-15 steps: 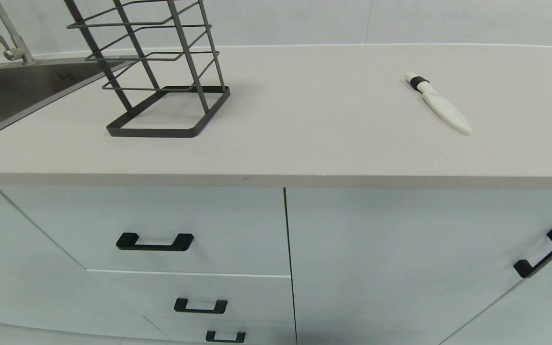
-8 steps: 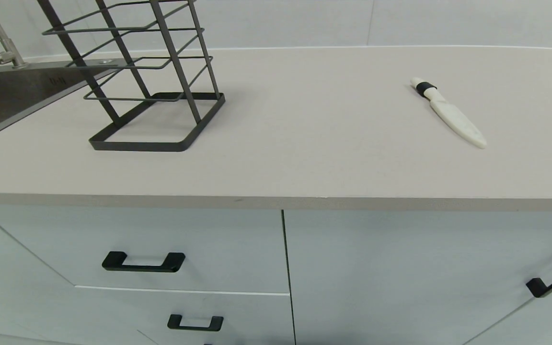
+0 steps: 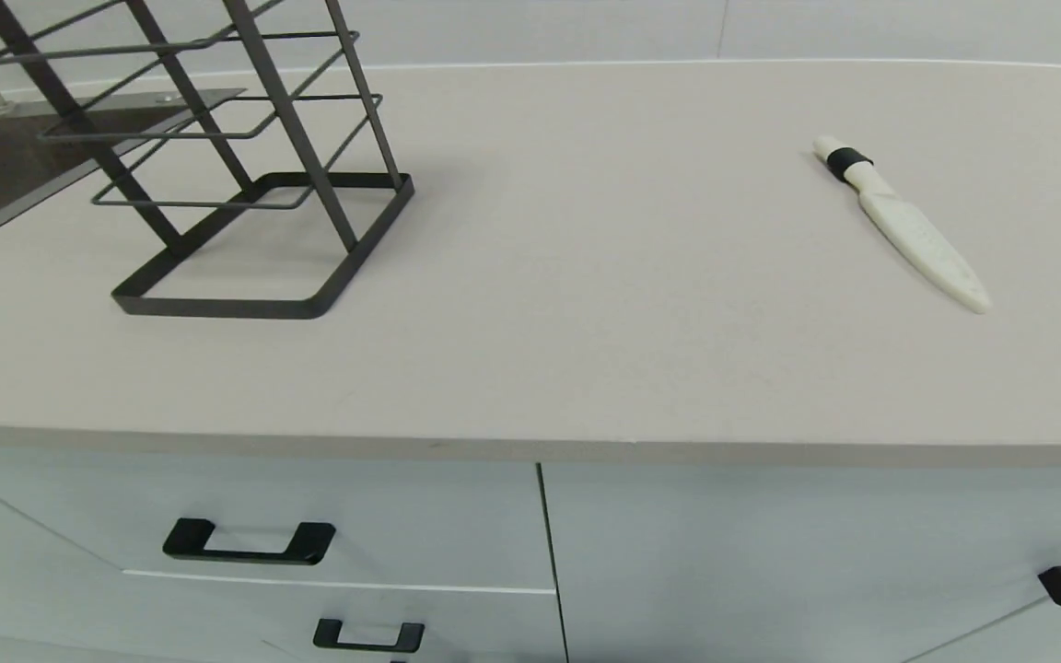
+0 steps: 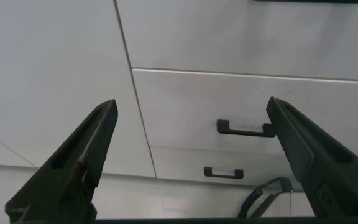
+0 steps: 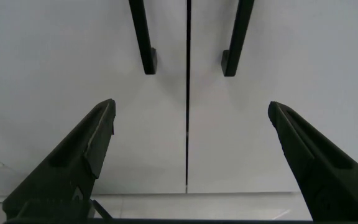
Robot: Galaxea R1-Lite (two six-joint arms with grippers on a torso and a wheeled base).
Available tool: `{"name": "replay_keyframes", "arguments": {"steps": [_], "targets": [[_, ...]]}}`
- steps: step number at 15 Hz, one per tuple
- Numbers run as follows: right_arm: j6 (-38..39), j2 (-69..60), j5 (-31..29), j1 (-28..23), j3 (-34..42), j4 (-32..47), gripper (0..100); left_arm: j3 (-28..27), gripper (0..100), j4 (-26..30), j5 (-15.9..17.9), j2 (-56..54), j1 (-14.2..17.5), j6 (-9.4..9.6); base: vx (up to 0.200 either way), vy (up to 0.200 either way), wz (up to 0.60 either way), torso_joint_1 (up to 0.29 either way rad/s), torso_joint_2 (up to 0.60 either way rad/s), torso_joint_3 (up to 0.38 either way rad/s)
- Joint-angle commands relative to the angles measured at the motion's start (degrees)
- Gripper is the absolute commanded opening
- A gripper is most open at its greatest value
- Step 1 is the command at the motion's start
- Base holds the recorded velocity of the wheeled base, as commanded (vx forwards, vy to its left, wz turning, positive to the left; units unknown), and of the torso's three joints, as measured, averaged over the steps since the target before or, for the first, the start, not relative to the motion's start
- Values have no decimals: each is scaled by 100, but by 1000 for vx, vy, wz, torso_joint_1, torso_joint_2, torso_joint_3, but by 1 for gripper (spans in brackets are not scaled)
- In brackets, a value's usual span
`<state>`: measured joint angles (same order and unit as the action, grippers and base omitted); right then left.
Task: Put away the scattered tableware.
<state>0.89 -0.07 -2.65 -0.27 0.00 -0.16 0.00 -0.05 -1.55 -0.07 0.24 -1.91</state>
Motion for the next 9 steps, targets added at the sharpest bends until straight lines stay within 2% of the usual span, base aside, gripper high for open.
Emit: {"name": "replay_keyframes", "arguments": {"steps": [1, 4, 9], "targets": [[-1, 7, 1, 0, 0, -2, 100, 0, 100, -4, -3, 7, 2, -2, 0, 0, 0, 276, -359, -217], [-1, 7, 1, 0, 0, -2, 100, 0, 100, -4, -3, 7, 2, -2, 0, 0, 0, 203, -650, -204], [-1, 7, 1, 0, 0, -2, 100, 0, 100, -4, -3, 7, 2, -2, 0, 0, 0, 214, -494, -205]]}}
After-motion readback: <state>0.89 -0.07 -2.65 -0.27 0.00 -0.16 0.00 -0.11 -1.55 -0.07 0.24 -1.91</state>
